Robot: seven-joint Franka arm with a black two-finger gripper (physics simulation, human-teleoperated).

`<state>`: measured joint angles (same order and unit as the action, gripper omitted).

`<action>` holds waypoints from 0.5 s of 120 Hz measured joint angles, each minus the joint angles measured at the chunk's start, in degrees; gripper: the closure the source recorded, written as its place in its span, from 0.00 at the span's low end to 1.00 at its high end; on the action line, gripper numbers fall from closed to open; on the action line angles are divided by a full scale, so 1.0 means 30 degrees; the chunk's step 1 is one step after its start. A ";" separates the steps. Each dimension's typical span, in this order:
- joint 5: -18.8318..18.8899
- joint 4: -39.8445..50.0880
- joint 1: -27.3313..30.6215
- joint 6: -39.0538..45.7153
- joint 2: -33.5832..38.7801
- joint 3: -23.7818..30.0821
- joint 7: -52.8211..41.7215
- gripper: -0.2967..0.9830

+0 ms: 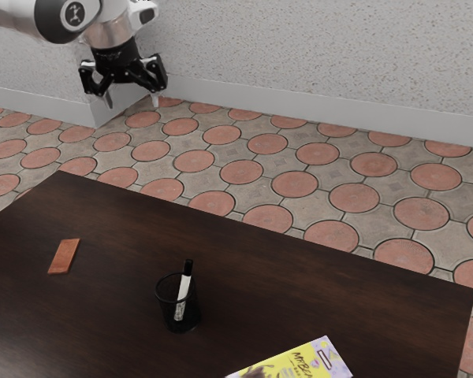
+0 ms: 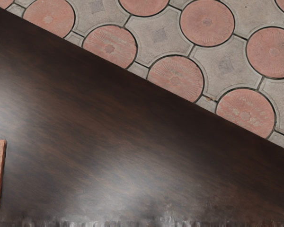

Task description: Put the marker into the pen holder.

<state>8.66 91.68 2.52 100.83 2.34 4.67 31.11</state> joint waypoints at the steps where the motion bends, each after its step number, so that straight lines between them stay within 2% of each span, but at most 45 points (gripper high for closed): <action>1: -0.0024 -0.0033 0.0045 -0.0186 0.0001 -0.0004 -0.0092 0.25; 25: -0.0345 -0.0222 -0.0101 -0.2819 0.0034 -0.0242 -0.1930 0.24; 60: -0.0462 -0.0193 -0.1062 -0.3923 -0.0120 -0.0681 -0.3787 0.23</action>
<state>7.27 91.10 -0.66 89.06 1.97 2.62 19.75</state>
